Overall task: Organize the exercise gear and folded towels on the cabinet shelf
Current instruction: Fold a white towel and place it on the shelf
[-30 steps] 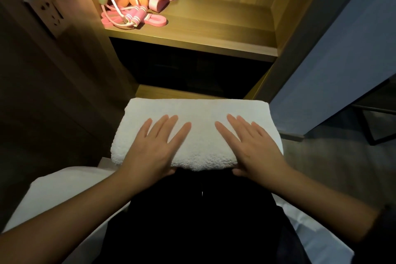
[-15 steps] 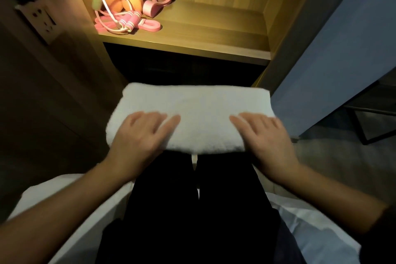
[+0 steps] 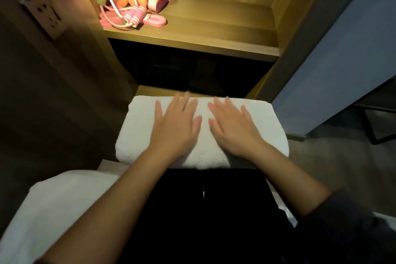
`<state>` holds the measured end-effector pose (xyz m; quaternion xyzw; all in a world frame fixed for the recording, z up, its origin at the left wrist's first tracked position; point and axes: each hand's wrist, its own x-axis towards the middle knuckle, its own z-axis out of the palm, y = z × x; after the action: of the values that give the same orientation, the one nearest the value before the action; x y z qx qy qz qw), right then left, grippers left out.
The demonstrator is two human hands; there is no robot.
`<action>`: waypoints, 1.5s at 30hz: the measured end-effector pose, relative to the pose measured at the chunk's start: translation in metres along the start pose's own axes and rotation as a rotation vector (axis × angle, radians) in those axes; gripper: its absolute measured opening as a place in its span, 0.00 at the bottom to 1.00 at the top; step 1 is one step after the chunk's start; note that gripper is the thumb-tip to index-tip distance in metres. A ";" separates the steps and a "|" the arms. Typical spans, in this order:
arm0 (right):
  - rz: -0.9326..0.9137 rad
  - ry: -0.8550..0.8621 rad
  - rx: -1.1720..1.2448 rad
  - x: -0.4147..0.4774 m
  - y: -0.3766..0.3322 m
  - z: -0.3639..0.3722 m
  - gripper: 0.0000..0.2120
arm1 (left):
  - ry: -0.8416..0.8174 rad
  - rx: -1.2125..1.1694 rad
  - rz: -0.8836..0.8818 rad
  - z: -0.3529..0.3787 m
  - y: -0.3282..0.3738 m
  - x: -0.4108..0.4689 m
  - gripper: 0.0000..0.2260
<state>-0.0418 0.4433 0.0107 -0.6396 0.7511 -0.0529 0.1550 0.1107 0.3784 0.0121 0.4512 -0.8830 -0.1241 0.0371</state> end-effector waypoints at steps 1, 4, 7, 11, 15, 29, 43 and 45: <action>0.015 -0.053 -0.057 -0.002 0.002 0.011 0.26 | -0.076 0.078 -0.042 0.013 -0.002 -0.006 0.27; 0.022 -0.047 -0.093 -0.007 0.014 0.023 0.30 | -0.085 0.163 -0.072 0.029 -0.010 -0.028 0.35; 0.119 -0.073 0.000 -0.002 0.030 0.015 0.35 | -0.112 0.116 -0.144 0.023 -0.015 -0.029 0.37; 0.392 -0.158 0.198 0.010 0.064 -0.001 0.36 | -0.146 0.017 -0.347 0.001 -0.043 -0.005 0.34; 0.509 -0.146 0.427 0.019 0.087 -0.013 0.35 | -0.165 -0.369 -0.597 -0.023 -0.080 0.019 0.34; 0.611 0.131 1.102 0.007 0.095 -0.018 0.15 | -0.147 -1.299 -0.733 -0.010 -0.126 -0.010 0.14; 0.698 -0.060 0.627 0.022 0.099 0.000 0.24 | -0.300 -1.425 -0.764 -0.013 -0.127 -0.013 0.17; 0.688 -0.050 0.499 0.025 0.096 -0.004 0.24 | -0.308 -1.439 -0.724 -0.011 -0.130 -0.023 0.18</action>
<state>-0.1366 0.4349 -0.0163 -0.2958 0.8808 -0.1628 0.3320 0.2288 0.3223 -0.0093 0.5521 -0.3822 -0.7250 0.1533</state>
